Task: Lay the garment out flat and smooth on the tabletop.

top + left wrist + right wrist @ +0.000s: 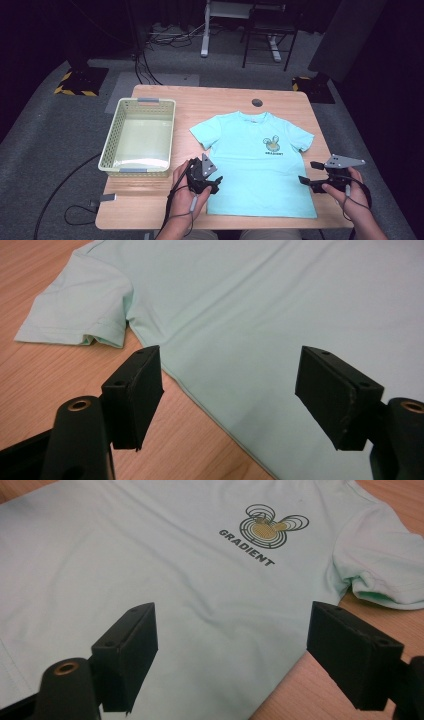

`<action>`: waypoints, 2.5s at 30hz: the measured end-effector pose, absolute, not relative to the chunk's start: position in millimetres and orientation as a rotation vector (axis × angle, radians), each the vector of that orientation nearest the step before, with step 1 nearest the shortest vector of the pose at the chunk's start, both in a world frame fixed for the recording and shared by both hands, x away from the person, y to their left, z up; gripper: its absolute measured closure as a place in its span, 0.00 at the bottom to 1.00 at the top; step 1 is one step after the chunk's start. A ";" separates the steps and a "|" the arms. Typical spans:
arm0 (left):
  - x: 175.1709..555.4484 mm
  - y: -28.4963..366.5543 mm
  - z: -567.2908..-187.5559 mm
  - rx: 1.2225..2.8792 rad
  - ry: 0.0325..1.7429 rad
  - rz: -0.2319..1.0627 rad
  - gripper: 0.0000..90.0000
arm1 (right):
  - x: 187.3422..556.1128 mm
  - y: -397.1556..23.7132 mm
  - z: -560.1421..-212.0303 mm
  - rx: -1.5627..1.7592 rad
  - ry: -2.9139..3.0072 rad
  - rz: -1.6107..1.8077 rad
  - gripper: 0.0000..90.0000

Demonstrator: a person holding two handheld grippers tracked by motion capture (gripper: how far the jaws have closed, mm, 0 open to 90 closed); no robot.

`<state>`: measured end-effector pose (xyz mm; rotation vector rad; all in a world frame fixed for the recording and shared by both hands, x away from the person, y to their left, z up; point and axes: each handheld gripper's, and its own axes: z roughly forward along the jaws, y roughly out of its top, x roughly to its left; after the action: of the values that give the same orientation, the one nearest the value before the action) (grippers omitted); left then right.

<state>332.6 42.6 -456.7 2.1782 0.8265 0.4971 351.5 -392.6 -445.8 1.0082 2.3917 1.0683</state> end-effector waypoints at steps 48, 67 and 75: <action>296.4 106.4 -489.9 2.206 0.909 0.477 0.27 | 321.6 -452.0 -478.7 1.131 2.361 0.989 0.21; 288.7 128.8 -509.8 2.149 1.006 0.415 0.24 | 314.0 -458.9 -508.2 1.208 2.271 0.998 0.19; 287.5 129.1 -509.7 2.153 1.002 0.418 0.24 | 311.7 -457.1 -508.4 1.210 2.266 0.996 0.18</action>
<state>287.5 129.1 -509.7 2.1531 1.0020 0.4184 311.7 -457.1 -508.4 1.2096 2.2657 0.9961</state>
